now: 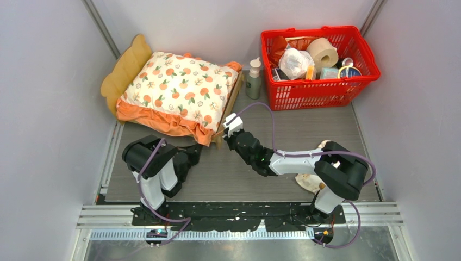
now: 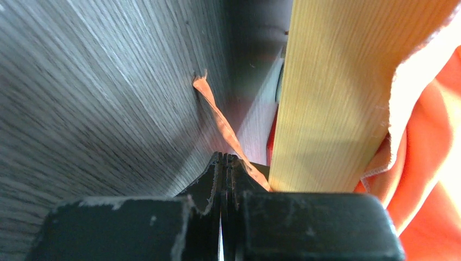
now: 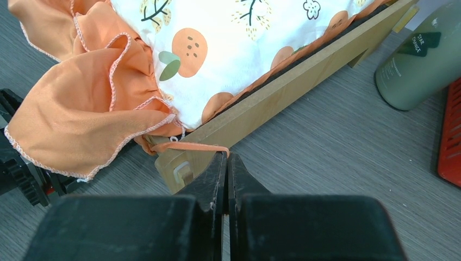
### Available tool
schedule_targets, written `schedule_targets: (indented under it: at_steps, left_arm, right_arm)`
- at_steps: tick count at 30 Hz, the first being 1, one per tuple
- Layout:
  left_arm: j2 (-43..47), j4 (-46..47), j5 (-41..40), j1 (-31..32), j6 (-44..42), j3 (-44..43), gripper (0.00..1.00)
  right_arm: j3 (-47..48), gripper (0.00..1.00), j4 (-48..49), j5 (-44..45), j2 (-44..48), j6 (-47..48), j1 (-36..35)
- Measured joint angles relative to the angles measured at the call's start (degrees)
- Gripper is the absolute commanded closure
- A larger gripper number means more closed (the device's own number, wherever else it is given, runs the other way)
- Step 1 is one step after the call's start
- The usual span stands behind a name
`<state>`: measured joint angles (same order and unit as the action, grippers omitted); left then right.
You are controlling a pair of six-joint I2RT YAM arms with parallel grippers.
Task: Set up the pet bed
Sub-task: Adjust the ropes on the bed frame.
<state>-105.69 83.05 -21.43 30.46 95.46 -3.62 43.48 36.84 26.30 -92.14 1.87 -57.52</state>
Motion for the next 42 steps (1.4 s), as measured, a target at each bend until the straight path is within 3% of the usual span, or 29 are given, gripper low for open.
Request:
schedule_targets:
  at_steps: [13,22,31,37,40,42]
  left_arm:
    - [-0.8,-0.1,1.9,-3.5,-0.5,-0.7,1.0]
    - [5.4,-0.4,1.5,-3.7,-1.2,3.2,0.97]
    - [13.3,-0.2,4.1,-4.7,-1.5,3.1,1.0]
    - [26.6,-3.7,3.6,-4.7,-2.1,3.1,1.0]
    - [38.8,-12.3,2.7,-4.7,-3.7,3.1,1.0]
    - [50.3,-23.0,2.1,-4.9,-6.4,3.0,1.0]
  right_arm:
    - [-0.9,0.95,0.5,0.2,-0.7,-1.2,0.8]
    - [-0.5,0.66,-1.6,3.2,-0.7,-5.0,1.8]
    - [4.2,0.61,-14.3,5.9,7.9,-13.3,2.3]
    - [7.8,0.59,-19.5,5.8,12.1,-15.0,2.3]
    - [10.8,0.58,-22.4,6.3,12.0,-15.5,2.3]
    - [11.8,0.58,-23.2,6.9,12.1,-15.8,2.3]
